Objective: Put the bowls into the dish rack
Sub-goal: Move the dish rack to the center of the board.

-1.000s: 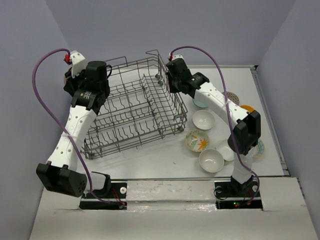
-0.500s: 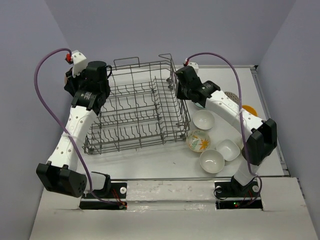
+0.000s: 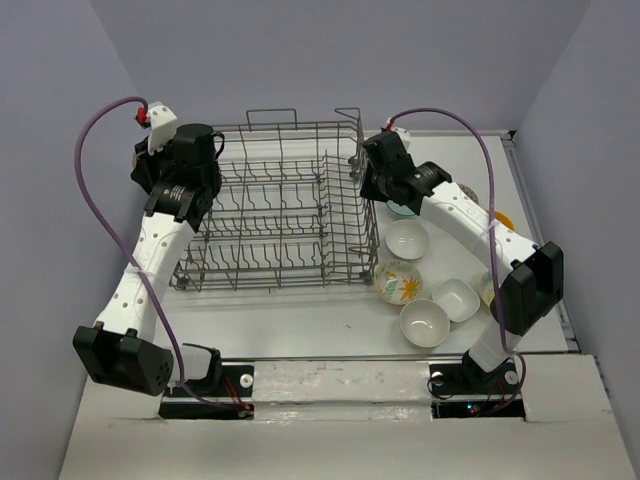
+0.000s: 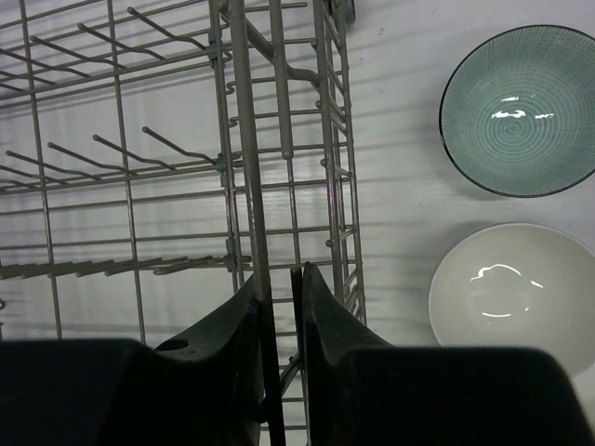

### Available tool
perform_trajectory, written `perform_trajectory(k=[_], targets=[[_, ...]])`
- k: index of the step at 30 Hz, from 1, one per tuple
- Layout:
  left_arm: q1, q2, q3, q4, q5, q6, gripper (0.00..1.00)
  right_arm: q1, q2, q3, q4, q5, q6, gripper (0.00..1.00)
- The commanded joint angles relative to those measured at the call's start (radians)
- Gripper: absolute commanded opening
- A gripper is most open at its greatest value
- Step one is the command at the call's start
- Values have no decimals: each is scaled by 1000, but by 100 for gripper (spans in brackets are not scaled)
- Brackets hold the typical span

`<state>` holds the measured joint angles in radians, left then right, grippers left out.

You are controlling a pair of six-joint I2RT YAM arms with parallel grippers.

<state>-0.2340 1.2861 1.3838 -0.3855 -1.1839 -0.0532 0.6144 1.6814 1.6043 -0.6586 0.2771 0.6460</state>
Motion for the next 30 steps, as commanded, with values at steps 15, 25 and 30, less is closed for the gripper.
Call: perform_trajectory(k=[15,25,30], targets=[[-25,50,61,169,-126,130,0,-5,-49,111,70,-193,43,53],[-28,67,81,183,-152,150,0,-5,-107,128,25,-136,32,66],[-36,82,103,218,-175,183,0,-5,-152,141,5,-98,20,71]])
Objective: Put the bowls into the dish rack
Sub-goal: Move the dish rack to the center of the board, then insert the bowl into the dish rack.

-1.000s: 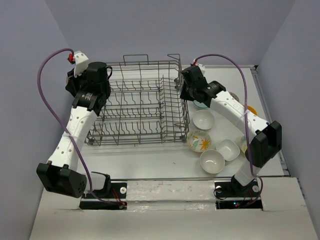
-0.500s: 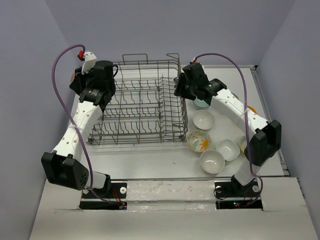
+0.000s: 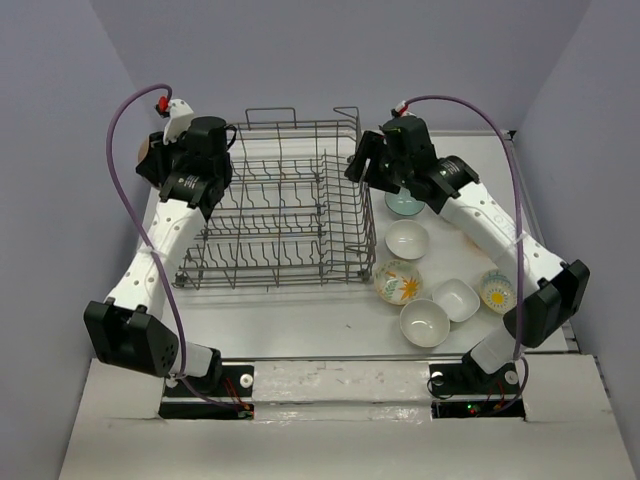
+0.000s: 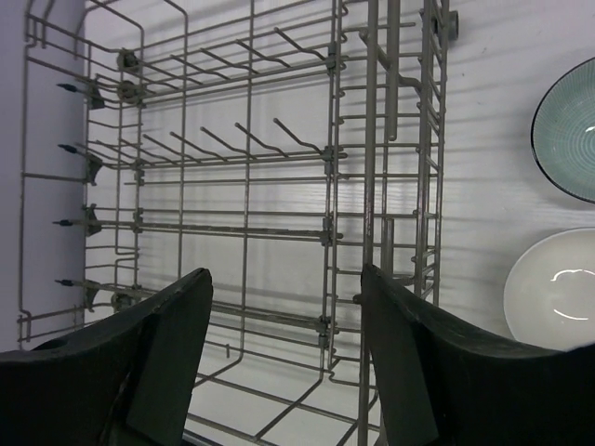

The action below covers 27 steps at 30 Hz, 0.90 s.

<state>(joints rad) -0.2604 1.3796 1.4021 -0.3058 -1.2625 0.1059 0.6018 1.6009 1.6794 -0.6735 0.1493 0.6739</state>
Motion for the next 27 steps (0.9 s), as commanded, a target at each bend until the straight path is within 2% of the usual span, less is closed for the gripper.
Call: perform_trajectory(k=[1,4,7,11,13,21,27], targets=[[-10,-7,87,154,-98,53,0,7,-82,69,15,35,-11,71],[-20,18,103,209,-116,121,0,7,-131,82,-3,56,-22,71],[-36,55,103,336,-150,222,0,7,-197,77,-11,71,-34,72],[-48,110,106,563,-181,493,0,7,-288,49,-29,96,-60,72],[-53,150,120,680,-184,578,0,7,-332,33,-41,105,-76,72],[-57,317,248,743,-192,724,0,7,-466,-49,-78,111,-106,72],[-68,395,282,777,-161,824,0,7,-516,-78,-93,127,-125,72]])
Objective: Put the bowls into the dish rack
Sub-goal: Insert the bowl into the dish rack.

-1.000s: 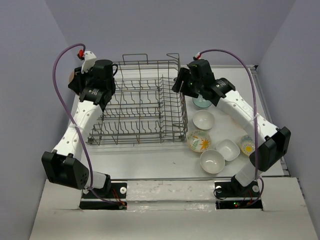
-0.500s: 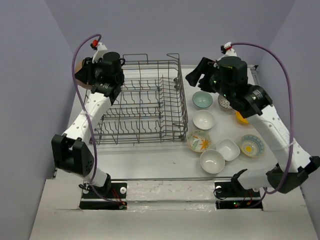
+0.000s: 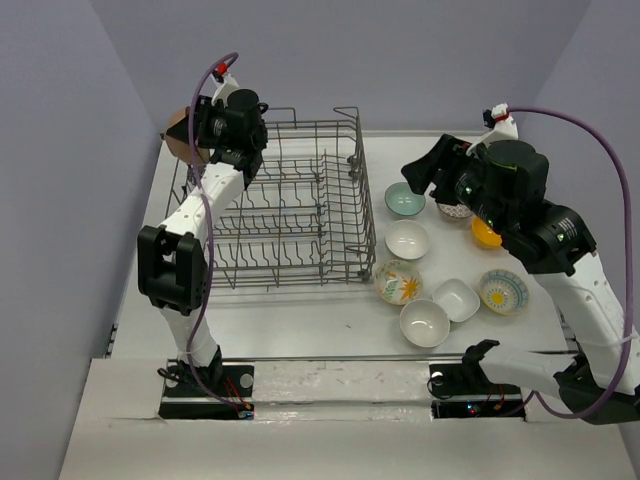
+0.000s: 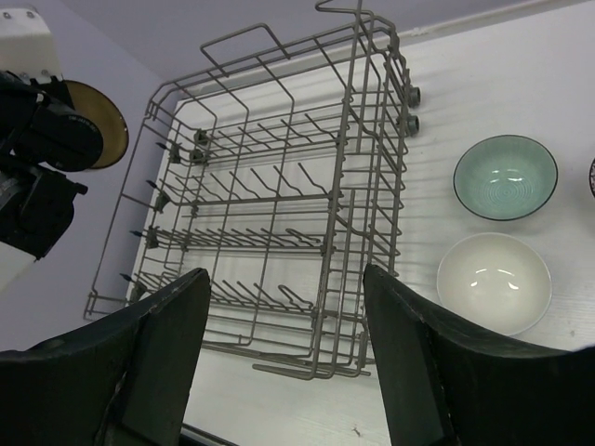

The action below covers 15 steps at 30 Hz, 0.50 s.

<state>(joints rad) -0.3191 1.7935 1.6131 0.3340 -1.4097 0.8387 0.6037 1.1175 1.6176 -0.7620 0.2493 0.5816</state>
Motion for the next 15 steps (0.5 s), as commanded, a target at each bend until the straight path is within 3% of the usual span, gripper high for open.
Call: perform_trajectory(k=[1,15], targets=[[-9,-17,68,140,1,99,0,5,-39,-21,-8,30,-35,72],[9,4,-103,229,140,240,0,5,-82,-94,10,30,-52,72]])
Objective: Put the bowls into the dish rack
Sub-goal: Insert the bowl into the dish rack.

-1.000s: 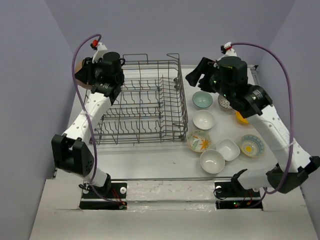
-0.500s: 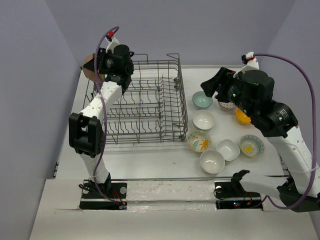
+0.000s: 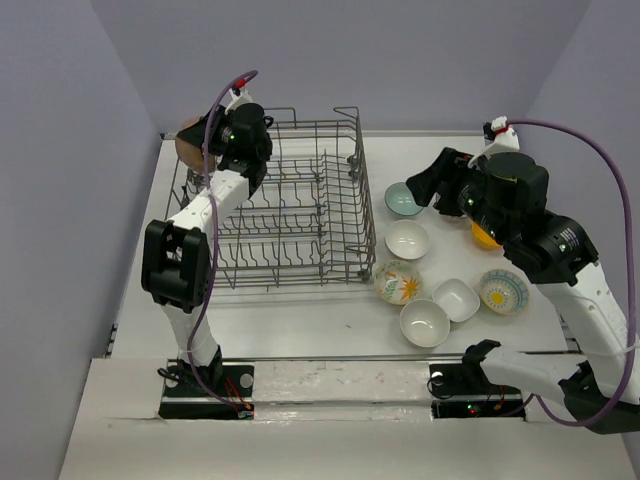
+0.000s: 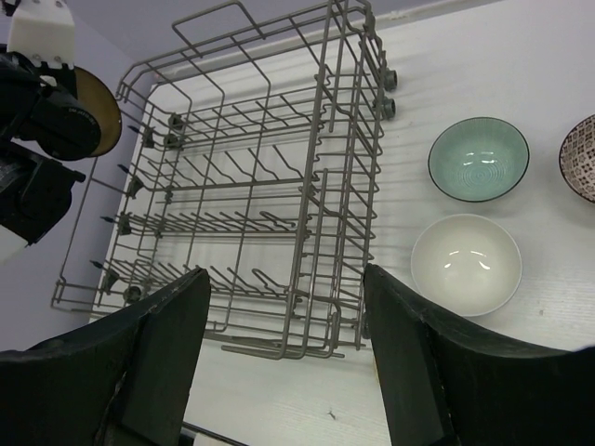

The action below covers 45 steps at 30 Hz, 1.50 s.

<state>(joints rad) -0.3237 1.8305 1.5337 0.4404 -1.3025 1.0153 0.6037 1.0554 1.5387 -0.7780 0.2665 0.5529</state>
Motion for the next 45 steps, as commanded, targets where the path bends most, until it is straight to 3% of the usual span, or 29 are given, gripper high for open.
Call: perform_trajectory(k=[1,17,28,45], targets=[[20,-30,-29,124,34,65,0,5,-20,-18,29,13,-25,73],[54,90,9,155,13,92,0,5,-23,-57,54,-1,-48,73],[66,128,-35,474,-15,342,0,5,-18,-78,65,-15,-64,73],[63,185,-50,485,-12,347,0,5,-9,-94,80,-16,-70,74]])
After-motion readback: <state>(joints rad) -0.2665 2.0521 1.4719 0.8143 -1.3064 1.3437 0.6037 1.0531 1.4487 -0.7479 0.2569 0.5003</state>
